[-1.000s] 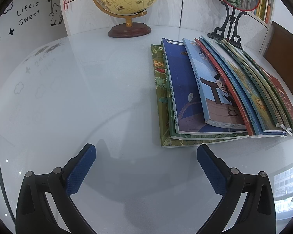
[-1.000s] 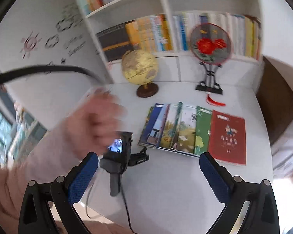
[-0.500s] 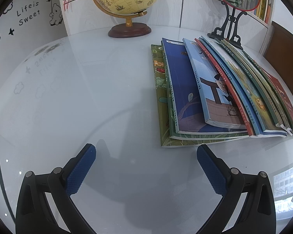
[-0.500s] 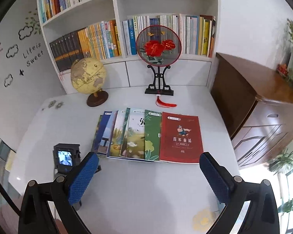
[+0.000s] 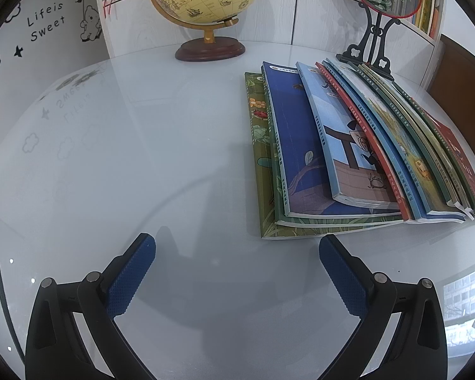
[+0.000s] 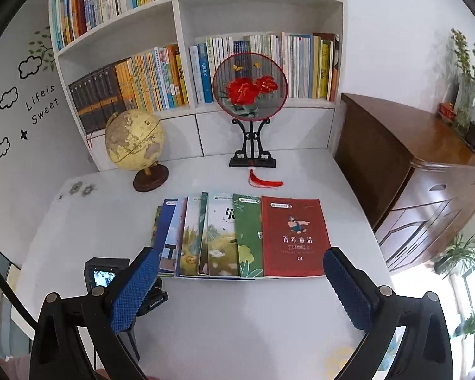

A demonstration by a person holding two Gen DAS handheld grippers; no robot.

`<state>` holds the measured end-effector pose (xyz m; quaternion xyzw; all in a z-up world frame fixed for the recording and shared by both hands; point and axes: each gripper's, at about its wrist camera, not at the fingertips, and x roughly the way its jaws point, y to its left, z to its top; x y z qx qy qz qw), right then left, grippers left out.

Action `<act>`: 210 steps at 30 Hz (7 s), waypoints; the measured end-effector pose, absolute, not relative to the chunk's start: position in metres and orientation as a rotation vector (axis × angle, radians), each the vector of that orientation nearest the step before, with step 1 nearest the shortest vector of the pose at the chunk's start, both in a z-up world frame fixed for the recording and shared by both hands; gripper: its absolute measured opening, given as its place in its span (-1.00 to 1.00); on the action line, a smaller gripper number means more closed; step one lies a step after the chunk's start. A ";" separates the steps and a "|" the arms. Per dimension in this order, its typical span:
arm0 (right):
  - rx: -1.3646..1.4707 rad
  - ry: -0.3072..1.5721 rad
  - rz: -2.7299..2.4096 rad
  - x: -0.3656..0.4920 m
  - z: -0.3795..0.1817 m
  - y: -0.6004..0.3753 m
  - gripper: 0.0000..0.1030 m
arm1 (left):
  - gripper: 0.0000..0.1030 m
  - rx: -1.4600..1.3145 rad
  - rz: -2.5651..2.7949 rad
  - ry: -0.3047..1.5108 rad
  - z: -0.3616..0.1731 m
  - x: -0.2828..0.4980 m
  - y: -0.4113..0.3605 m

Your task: Organize books

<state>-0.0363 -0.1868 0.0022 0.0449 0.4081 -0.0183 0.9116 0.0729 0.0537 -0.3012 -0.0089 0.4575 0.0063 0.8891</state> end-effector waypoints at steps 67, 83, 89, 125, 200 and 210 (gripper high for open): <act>0.230 0.883 0.011 -0.021 -0.054 -0.294 1.00 | 0.98 -0.032 -0.191 0.827 -0.073 0.048 -0.041; 0.270 1.006 0.029 0.047 -0.144 -0.365 1.00 | 0.98 -0.008 -0.641 1.044 -0.161 0.110 -0.150; 0.372 1.087 0.135 0.074 -0.192 -0.406 1.00 | 0.98 -0.033 -0.628 1.065 -0.189 0.125 -0.189; 0.747 1.226 0.393 0.117 -0.301 -0.476 -0.84 | -0.42 -0.490 -0.659 1.212 -0.252 0.170 -0.184; 0.262 1.386 0.575 0.066 -0.292 -0.428 -0.88 | -0.22 -0.171 -0.759 1.327 -0.244 0.106 -0.242; 0.227 1.333 0.525 0.062 -0.285 -0.430 -0.88 | -0.36 0.176 -0.769 1.292 -0.239 0.113 -0.299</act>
